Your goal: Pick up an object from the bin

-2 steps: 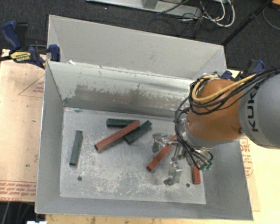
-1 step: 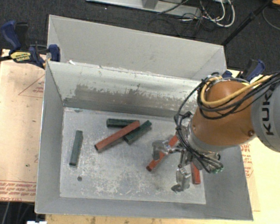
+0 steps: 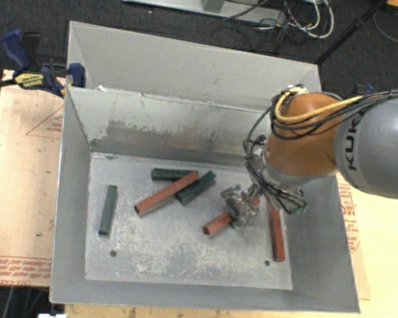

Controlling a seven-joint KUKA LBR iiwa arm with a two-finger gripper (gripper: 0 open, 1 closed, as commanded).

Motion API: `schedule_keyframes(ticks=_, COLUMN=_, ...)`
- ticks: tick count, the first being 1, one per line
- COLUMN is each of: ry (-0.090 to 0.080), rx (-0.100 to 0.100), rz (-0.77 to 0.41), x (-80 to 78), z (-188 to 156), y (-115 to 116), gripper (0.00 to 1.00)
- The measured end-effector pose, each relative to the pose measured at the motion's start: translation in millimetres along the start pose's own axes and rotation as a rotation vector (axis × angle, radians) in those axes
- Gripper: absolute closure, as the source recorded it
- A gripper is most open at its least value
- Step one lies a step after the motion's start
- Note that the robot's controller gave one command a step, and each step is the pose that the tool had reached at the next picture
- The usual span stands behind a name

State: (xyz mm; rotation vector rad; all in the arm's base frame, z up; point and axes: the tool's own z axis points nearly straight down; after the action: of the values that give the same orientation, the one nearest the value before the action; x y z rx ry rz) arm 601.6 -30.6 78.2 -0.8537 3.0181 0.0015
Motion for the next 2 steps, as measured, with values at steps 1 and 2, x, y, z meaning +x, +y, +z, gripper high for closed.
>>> schedule_keyframes(ticks=1, ry=0.0, rx=0.0, rz=0.0, x=0.0, z=0.0, y=0.0, gripper=1.0)
schedule_keyframes(ticks=2, ry=0.001, rx=0.001, rz=-0.007, x=6.7, z=-132.5, y=-10.9, gripper=1.0)
